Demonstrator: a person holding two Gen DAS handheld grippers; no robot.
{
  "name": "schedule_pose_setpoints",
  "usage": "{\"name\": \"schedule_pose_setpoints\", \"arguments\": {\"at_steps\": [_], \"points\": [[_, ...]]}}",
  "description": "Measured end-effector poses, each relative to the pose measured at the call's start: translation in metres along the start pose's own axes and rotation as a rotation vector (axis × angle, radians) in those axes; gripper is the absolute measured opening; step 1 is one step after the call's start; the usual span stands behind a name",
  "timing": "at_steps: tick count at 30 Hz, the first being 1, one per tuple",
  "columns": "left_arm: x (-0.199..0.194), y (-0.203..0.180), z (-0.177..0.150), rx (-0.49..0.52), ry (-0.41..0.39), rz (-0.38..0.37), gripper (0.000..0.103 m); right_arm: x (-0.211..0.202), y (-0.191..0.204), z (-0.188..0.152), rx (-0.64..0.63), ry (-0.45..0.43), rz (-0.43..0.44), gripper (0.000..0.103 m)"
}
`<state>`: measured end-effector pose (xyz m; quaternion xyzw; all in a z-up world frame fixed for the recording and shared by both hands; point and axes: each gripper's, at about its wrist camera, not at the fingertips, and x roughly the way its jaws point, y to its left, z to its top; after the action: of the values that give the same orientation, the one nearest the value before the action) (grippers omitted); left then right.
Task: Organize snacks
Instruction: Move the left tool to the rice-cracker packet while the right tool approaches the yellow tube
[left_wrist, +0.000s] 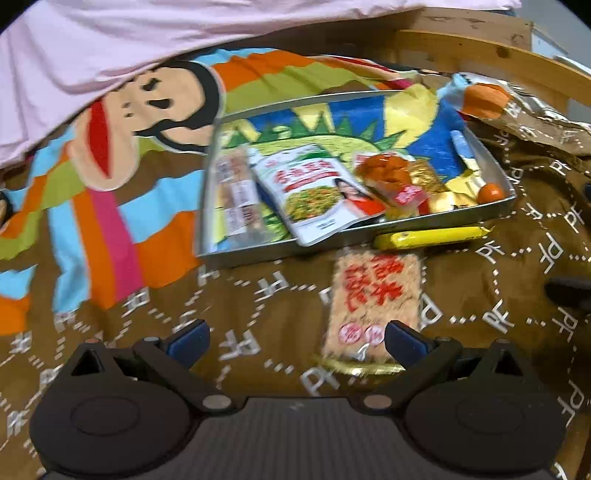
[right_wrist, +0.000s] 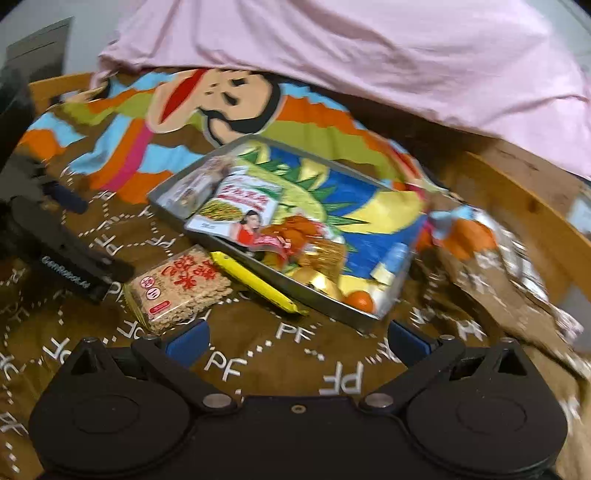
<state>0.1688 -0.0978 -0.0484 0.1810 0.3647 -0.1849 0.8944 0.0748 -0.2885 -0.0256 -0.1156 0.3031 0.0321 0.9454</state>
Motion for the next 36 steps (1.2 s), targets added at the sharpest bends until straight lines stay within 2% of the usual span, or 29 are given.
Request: {"name": "schedule_pose_setpoints", "arguments": {"at_steps": [5, 9, 19, 26, 28, 30, 33, 36], "points": [[0.027, -0.002, 0.007, 0.042, 0.0, -0.049, 0.103, 0.038, -0.012, 0.001, -0.011, 0.02, 0.121, 0.102], [0.039, 0.002, 0.008, 0.026, 0.006, -0.085, 0.103, 0.061, -0.011, 0.003, -0.028, 0.025, 0.153, 0.096], [0.046, -0.001, 0.008, 0.052, 0.005, -0.15, 0.103, 0.087, 0.01, 0.006, -0.182, 0.014, 0.143, 0.087], [0.049, -0.008, 0.008, 0.082, 0.001, -0.195, 0.103, 0.093, 0.019, 0.007, -0.238, 0.0, 0.141, 0.075], [0.049, -0.009, 0.008, 0.085, 0.005, -0.208, 0.103, 0.094, 0.022, 0.006, -0.253, -0.002, 0.139, 0.07], [0.05, -0.011, 0.008, 0.094, 0.011, -0.219, 0.103, 0.095, 0.022, 0.006, -0.257, -0.003, 0.134, 0.059], [0.054, -0.015, 0.006, 0.119, 0.026, -0.227, 0.103, 0.098, 0.021, 0.006, -0.251, -0.003, 0.12, 0.049], [0.059, -0.019, 0.004, 0.132, 0.039, -0.222, 0.103, 0.101, 0.021, 0.007, -0.249, -0.004, 0.111, 0.045]]}}
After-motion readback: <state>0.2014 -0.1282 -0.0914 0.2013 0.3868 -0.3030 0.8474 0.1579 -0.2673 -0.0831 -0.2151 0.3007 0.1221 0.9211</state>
